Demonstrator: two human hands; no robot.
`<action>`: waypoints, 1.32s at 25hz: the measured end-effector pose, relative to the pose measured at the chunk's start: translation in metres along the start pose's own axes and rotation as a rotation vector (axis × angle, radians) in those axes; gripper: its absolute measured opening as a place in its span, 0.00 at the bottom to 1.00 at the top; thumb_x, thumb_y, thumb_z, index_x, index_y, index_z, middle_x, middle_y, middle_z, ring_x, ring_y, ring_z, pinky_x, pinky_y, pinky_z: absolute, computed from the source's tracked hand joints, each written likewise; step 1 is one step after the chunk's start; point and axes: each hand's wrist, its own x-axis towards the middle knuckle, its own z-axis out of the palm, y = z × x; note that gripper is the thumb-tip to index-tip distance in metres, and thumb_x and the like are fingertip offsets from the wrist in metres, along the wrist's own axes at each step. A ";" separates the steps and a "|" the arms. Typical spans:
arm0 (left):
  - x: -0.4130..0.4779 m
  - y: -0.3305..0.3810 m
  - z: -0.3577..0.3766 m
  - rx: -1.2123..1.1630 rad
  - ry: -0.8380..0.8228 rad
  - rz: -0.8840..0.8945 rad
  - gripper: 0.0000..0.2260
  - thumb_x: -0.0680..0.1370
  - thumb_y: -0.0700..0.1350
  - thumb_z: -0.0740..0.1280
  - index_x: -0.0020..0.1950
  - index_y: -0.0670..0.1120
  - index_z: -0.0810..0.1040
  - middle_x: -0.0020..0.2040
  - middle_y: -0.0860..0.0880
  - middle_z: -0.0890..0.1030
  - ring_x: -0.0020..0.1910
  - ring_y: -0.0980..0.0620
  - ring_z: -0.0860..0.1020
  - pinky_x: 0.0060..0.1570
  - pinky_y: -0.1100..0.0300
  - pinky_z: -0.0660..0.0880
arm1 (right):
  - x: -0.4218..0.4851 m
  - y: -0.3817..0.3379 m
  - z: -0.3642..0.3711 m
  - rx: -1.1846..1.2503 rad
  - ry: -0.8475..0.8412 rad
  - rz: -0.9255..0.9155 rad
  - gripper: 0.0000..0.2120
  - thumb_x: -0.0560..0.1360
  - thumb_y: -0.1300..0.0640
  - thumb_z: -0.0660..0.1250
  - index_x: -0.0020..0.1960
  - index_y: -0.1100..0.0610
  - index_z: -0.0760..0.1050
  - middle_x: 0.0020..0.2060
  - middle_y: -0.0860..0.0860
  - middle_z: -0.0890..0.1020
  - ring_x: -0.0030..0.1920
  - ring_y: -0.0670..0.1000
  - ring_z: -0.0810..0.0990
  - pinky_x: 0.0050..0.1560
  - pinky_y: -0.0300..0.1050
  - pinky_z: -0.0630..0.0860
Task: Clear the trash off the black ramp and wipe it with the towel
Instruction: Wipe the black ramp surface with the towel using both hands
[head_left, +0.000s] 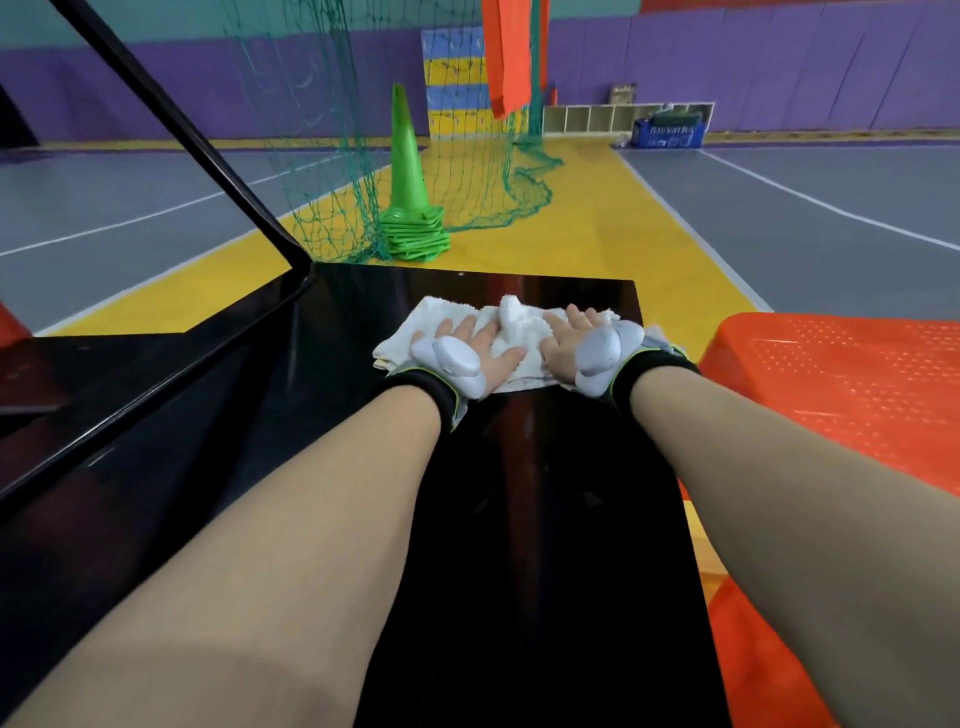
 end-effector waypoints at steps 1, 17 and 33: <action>-0.016 -0.004 -0.002 0.012 0.002 0.001 0.42 0.63 0.74 0.38 0.75 0.61 0.43 0.78 0.53 0.52 0.76 0.44 0.49 0.70 0.40 0.48 | -0.012 -0.003 0.003 -0.022 0.009 0.009 0.29 0.81 0.48 0.50 0.78 0.51 0.42 0.78 0.54 0.45 0.77 0.58 0.44 0.74 0.56 0.43; -0.255 -0.022 -0.020 0.009 -0.043 -0.044 0.35 0.70 0.73 0.41 0.75 0.62 0.43 0.78 0.54 0.48 0.76 0.46 0.46 0.69 0.40 0.42 | -0.211 -0.041 0.045 0.111 0.152 -0.005 0.28 0.77 0.47 0.47 0.76 0.48 0.50 0.77 0.51 0.52 0.76 0.54 0.51 0.73 0.58 0.47; -0.386 -0.009 -0.044 0.020 -0.084 -0.110 0.32 0.75 0.69 0.44 0.76 0.59 0.44 0.79 0.53 0.45 0.76 0.46 0.42 0.70 0.39 0.40 | -0.341 -0.054 0.041 0.177 0.131 -0.057 0.27 0.79 0.48 0.44 0.77 0.50 0.48 0.78 0.52 0.49 0.77 0.53 0.46 0.75 0.56 0.44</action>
